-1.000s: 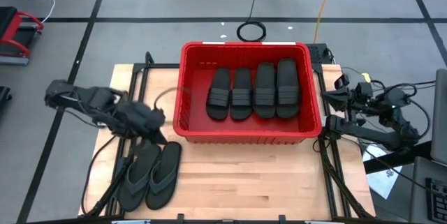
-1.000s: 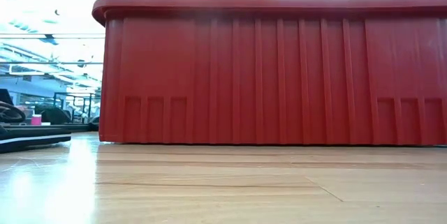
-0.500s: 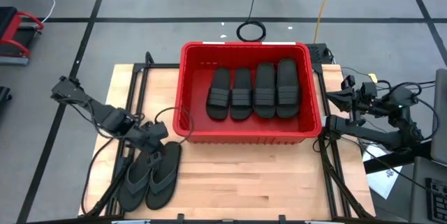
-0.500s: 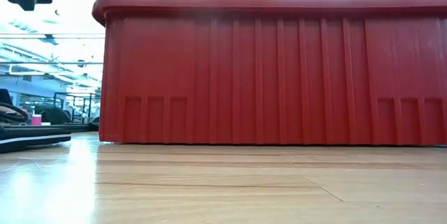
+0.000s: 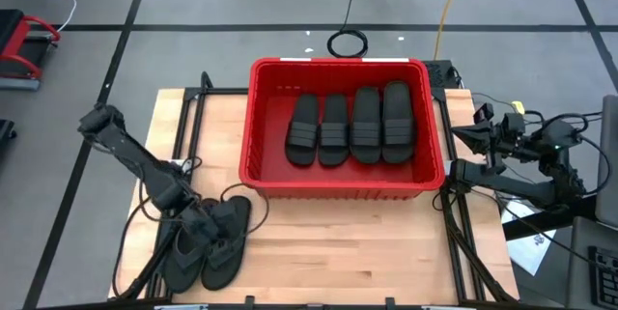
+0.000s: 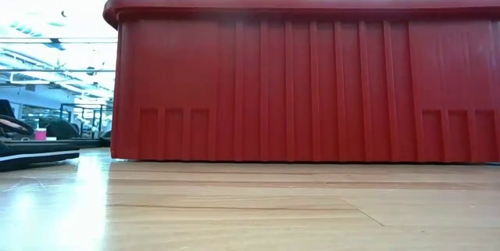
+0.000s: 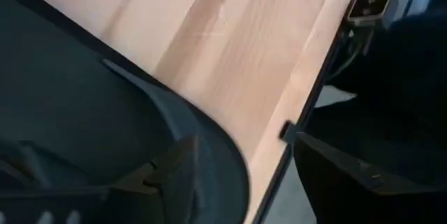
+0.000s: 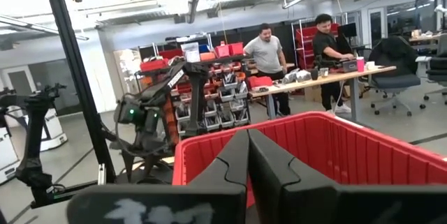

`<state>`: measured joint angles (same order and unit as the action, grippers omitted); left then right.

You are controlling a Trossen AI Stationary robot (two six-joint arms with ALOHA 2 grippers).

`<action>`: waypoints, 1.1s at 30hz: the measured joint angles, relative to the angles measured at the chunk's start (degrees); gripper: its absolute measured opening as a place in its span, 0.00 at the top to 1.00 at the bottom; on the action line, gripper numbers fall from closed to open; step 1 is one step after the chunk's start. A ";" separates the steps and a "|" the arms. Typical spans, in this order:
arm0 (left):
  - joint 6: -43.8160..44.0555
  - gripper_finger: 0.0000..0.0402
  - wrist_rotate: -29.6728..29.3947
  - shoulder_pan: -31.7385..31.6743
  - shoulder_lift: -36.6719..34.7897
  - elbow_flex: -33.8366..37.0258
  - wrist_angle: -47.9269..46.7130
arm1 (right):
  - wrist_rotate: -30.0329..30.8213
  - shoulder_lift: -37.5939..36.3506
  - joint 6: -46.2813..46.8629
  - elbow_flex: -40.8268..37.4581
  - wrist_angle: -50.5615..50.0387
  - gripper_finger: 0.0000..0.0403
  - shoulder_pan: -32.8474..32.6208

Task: Pick and place slides into bin
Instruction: Put the black slipper into the red bin

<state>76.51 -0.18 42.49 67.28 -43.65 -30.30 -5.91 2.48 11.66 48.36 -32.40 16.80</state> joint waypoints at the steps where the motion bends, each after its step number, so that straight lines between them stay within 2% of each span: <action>1: 1.55 0.41 -0.35 0.30 0.63 0.49 1.48 | 0.00 0.00 0.00 -0.01 0.00 1.00 0.00; 6: 3.01 0.33 -0.01 2.88 4.77 3.19 11.52 | 0.11 0.00 1.20 -0.02 0.86 1.00 0.00; 16: 3.60 0.27 -1.30 3.70 10.29 3.34 10.11 | 0.15 0.00 2.69 -0.04 1.33 1.00 0.00; 19: 3.61 0.27 -1.47 3.65 10.41 3.34 9.12 | 0.25 0.00 2.67 -0.04 2.37 1.00 0.00; 22: 2.34 0.27 -1.42 3.31 9.53 3.34 11.97 | 0.37 0.00 2.50 -0.04 2.88 1.00 0.00; 28: 0.24 0.27 1.96 2.76 7.13 2.94 13.86 | 0.39 0.00 2.45 -0.07 3.08 1.00 0.00; 33: -1.49 0.27 2.25 1.81 5.41 2.94 13.13 | 0.37 0.00 2.62 -0.09 3.16 1.00 0.00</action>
<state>75.02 2.07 44.30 72.70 -40.71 -17.18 -5.54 2.48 14.28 48.27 -29.24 16.80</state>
